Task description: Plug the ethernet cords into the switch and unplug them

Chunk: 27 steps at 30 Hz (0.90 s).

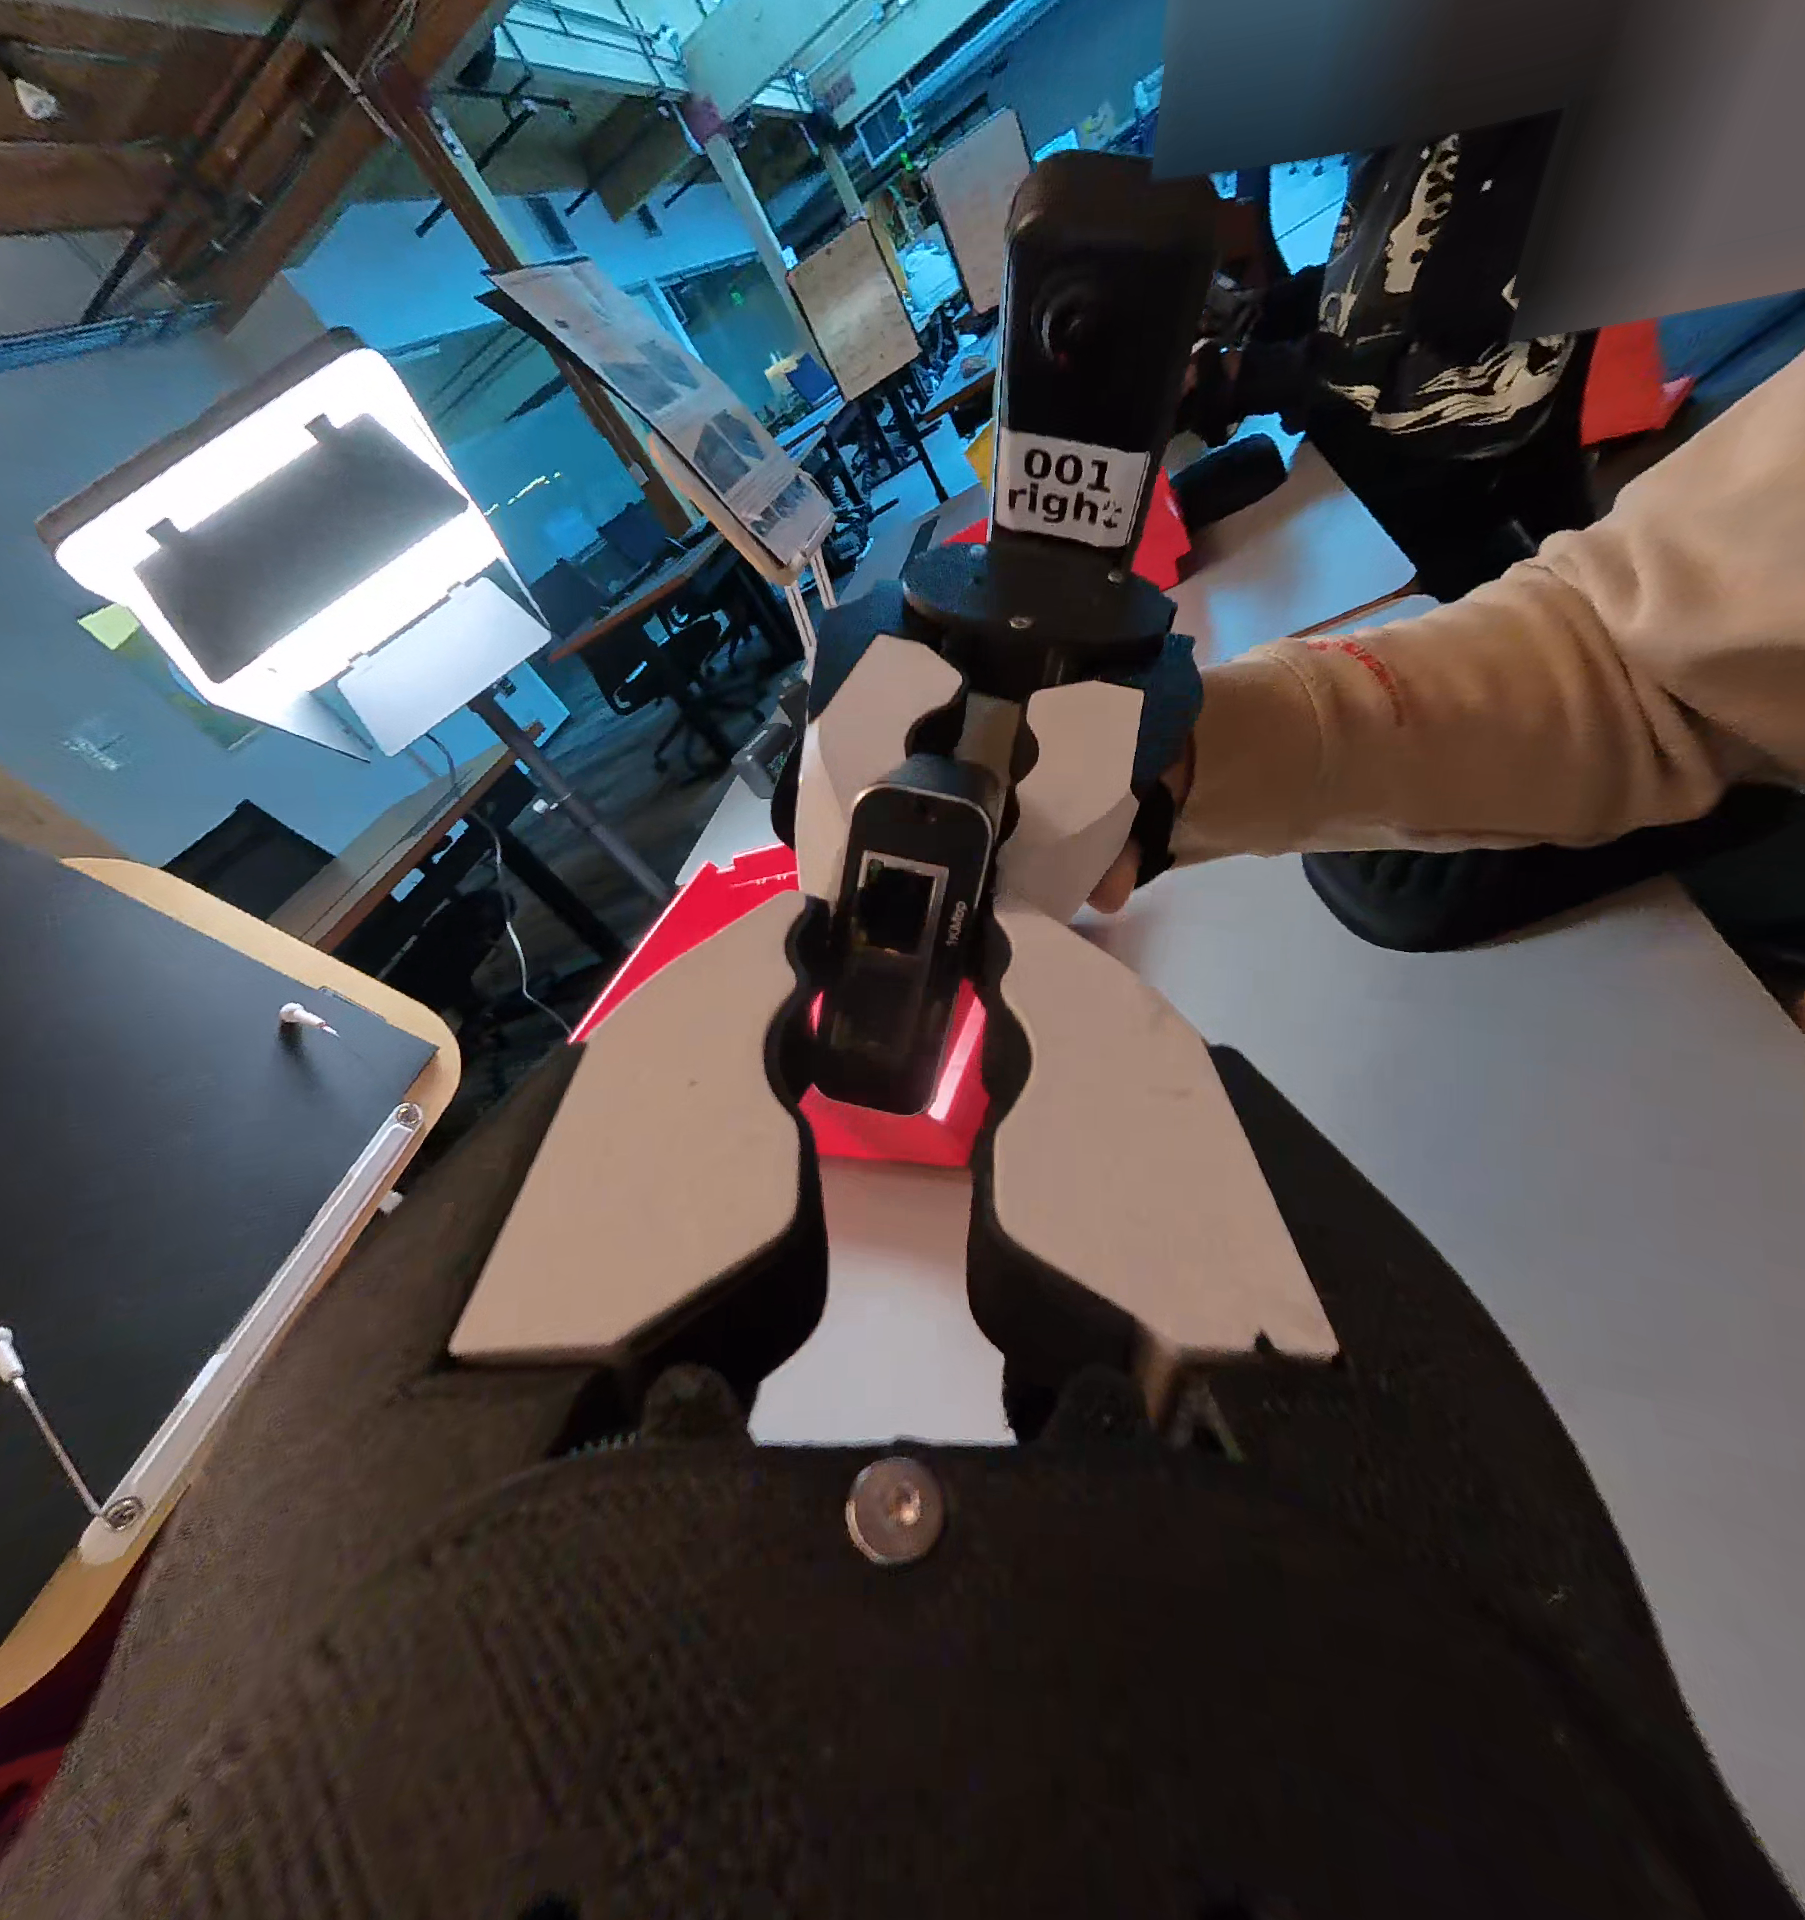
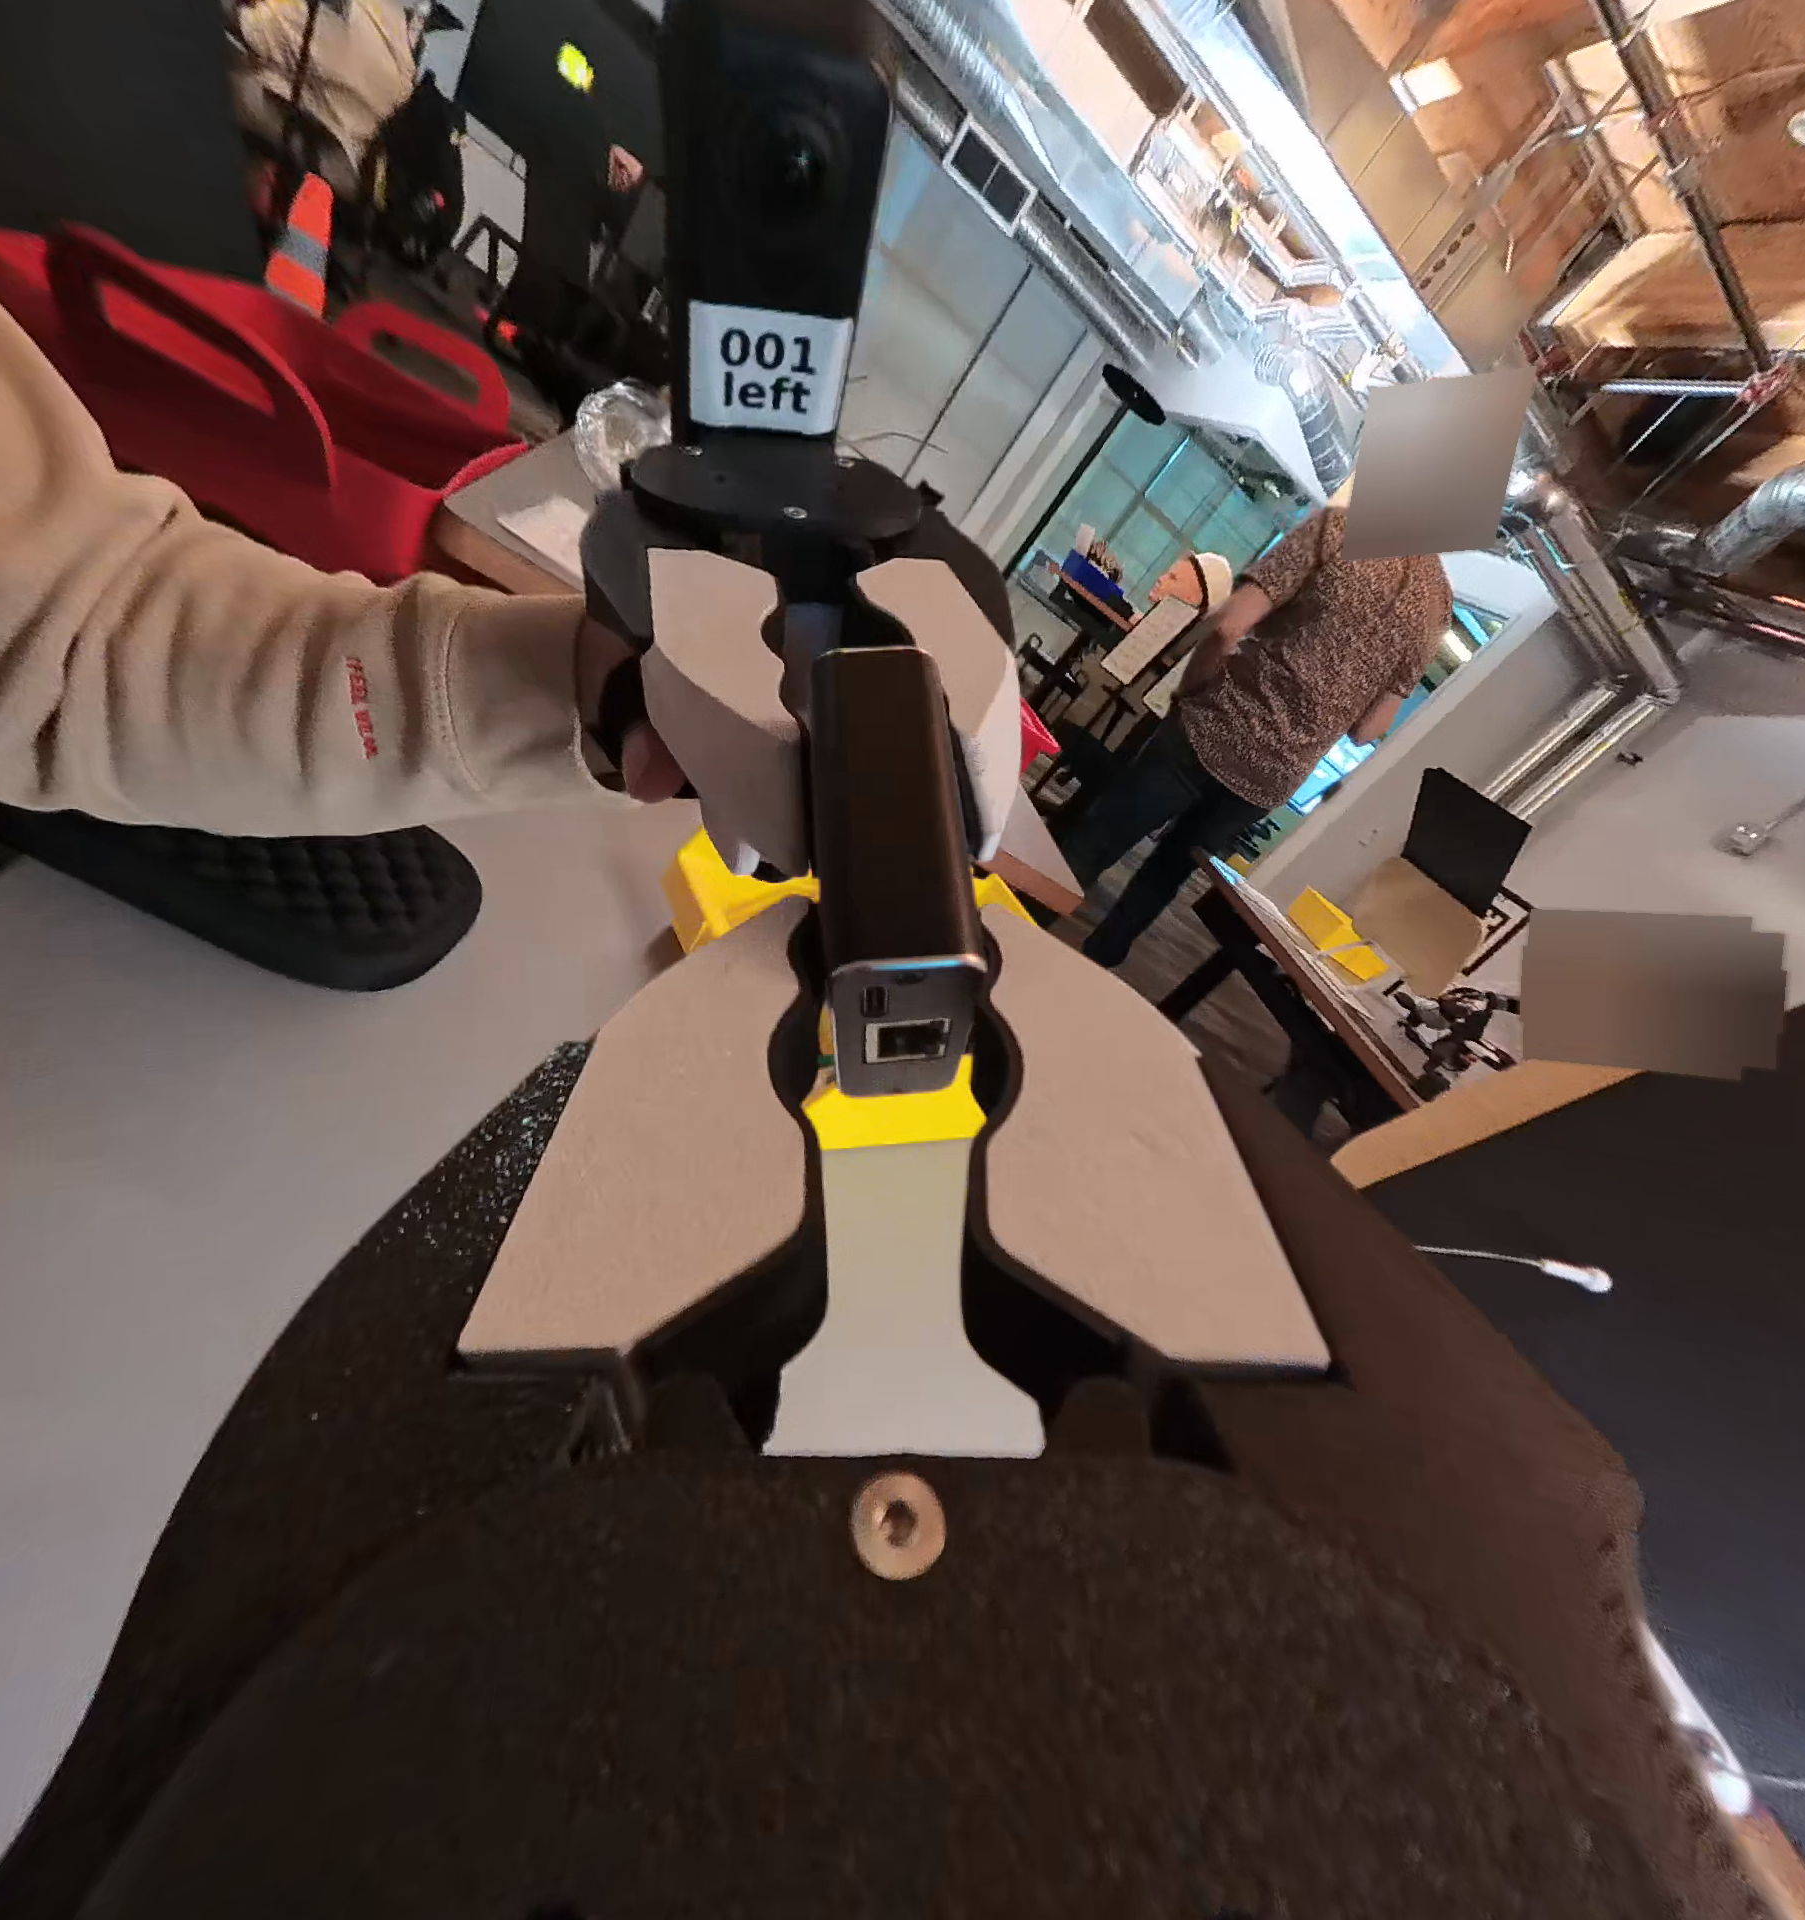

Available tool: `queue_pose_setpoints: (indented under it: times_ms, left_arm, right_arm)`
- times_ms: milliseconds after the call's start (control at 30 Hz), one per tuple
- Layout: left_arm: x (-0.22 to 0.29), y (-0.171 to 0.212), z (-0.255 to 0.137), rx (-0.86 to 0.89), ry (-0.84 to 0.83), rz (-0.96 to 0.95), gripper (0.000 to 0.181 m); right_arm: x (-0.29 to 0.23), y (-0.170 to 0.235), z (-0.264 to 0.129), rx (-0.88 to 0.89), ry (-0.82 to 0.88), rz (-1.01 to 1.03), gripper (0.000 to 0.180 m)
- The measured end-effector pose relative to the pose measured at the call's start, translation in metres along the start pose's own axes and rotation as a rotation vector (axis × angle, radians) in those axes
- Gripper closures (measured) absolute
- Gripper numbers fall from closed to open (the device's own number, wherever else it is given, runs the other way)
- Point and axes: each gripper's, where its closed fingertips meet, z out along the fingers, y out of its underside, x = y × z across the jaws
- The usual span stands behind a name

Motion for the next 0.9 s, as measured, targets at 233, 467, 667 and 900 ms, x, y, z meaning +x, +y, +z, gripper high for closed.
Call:
queue_pose_setpoints:
  times_ms: [233, 467, 667, 900]
  left_arm:
    - [0.004, 0.003, -0.004, 0.049, 0.068, -0.016, 0.154]
    - [0.009, 0.008, -0.004, 0.057, 0.105, 0.003, 0.156]
    - [0.009, 0.011, -0.003, 0.061, 0.108, 0.002, 0.155]
    - [-0.074, 0.037, -0.073, -0.138, -0.206, -0.207, 0.145]
  right_arm:
    - [-0.006, -0.006, 0.0, -0.009, -0.032, -0.015, 0.155]
    - [-0.009, -0.009, 0.0, -0.019, -0.036, -0.046, 0.155]
    - [-0.009, -0.007, -0.001, -0.07, -0.034, -0.063, 0.155]
    - [0.026, -0.012, -0.03, -0.082, 0.098, -0.073, 0.155]
